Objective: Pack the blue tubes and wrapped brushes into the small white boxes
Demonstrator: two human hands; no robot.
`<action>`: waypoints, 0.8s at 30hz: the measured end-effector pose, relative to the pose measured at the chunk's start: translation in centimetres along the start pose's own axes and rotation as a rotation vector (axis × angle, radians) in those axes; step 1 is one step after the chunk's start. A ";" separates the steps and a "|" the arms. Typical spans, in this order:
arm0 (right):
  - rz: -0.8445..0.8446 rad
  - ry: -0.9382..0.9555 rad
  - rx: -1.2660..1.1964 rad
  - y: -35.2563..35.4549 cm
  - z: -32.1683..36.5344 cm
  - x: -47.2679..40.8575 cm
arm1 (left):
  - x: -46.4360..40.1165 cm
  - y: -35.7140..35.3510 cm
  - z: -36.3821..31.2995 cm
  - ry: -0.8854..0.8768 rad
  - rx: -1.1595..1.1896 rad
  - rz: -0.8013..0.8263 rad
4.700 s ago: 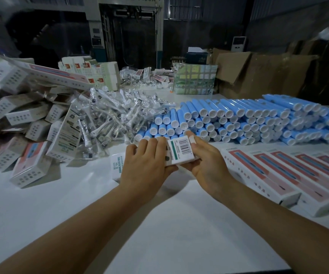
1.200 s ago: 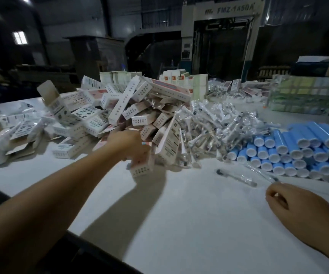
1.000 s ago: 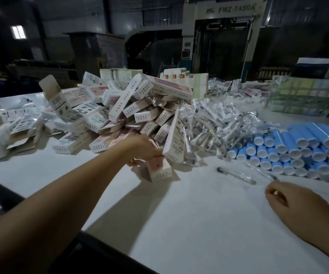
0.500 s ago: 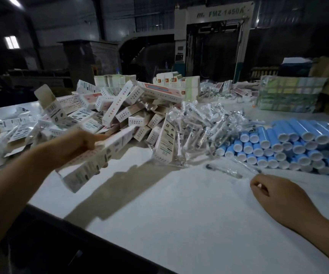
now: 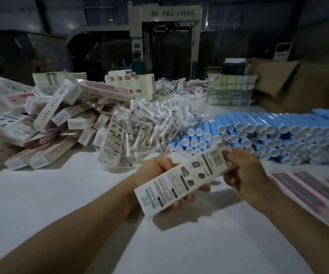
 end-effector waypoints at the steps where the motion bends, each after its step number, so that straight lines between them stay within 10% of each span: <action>1: -0.022 -0.016 0.043 0.2 -0.4 -0.2 | -0.9 0.2 0.1 0.029 0.000 -0.009; 6: -0.061 -0.144 0.049 0.0 -1.3 -0.8 | -2.7 3.3 -2.5 -0.100 -0.028 0.090; 13: -0.122 -0.243 -0.096 -0.9 -1.5 -0.6 | -4.1 -0.1 -1.4 -0.452 -1.671 -0.306; 17: -0.147 -0.274 -0.066 0.0 -1.5 -0.1 | -5.7 -1.9 -0.2 -0.607 -1.679 -0.424; 24: -0.315 -0.021 0.720 4.7 2.4 -2.3 | -4.3 -2.1 1.5 -0.827 -1.697 -0.386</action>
Point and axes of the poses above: each hand's wrist, its own x-axis away from the middle knuckle, its own y-axis out of the back of the hand, z = x × y, the point moved 4 cm from there along -x, towards the middle knuckle, and after that the axes turned 13 degrees about x, right-handed, at the moved point
